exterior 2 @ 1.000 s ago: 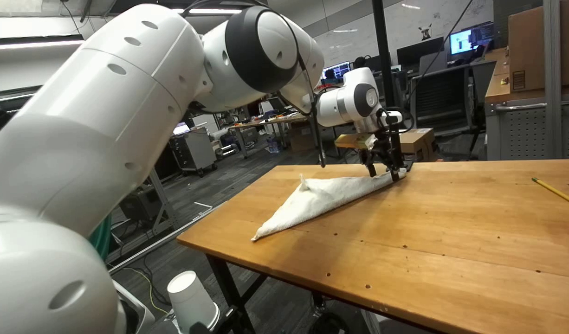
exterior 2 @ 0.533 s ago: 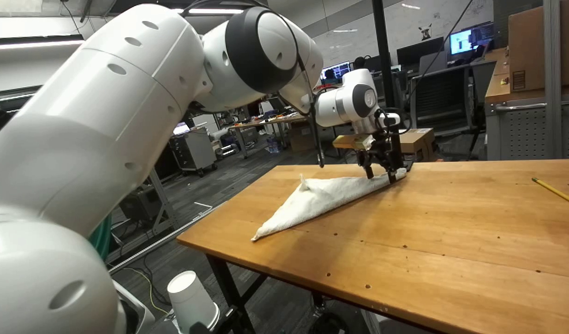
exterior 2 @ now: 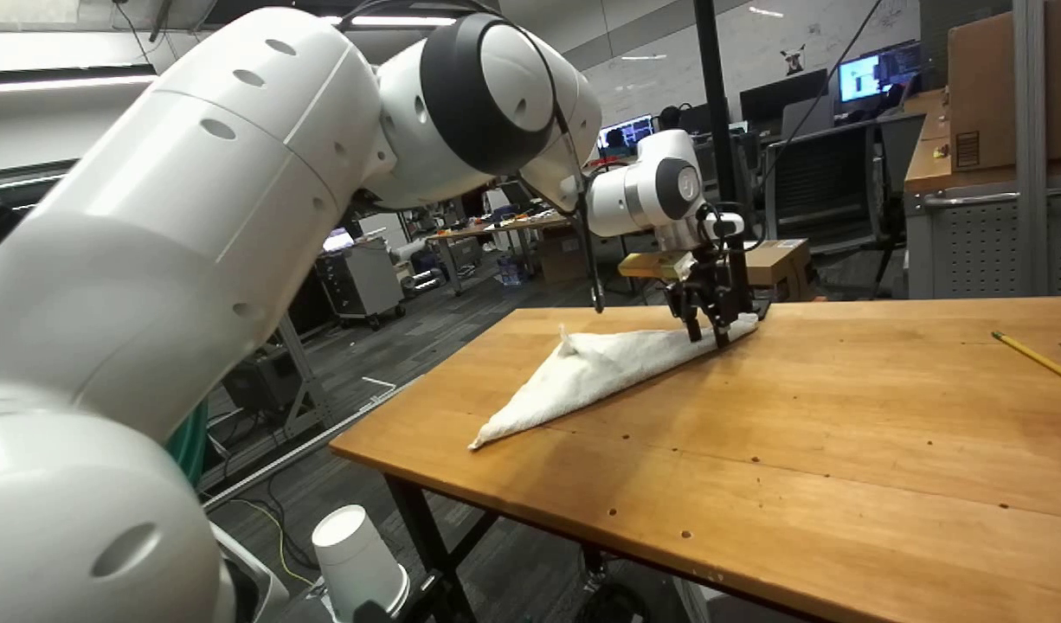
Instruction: Fold the towel thrice
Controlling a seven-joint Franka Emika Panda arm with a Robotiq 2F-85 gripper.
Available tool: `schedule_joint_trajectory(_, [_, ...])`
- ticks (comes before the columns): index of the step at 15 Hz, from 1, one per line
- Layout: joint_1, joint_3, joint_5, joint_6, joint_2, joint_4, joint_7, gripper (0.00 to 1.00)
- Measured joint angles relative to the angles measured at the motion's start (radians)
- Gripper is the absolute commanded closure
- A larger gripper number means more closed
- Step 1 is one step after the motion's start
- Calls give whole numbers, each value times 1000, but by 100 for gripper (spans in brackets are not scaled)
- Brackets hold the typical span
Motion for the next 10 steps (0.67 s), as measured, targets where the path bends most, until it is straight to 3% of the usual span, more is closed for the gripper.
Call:
schedule_joint_trajectory(4, [1, 2, 0, 0, -2, 1, -2, 100])
schedule_joint_trajectory(10, [1, 2, 0, 0, -24, -5, -5, 98])
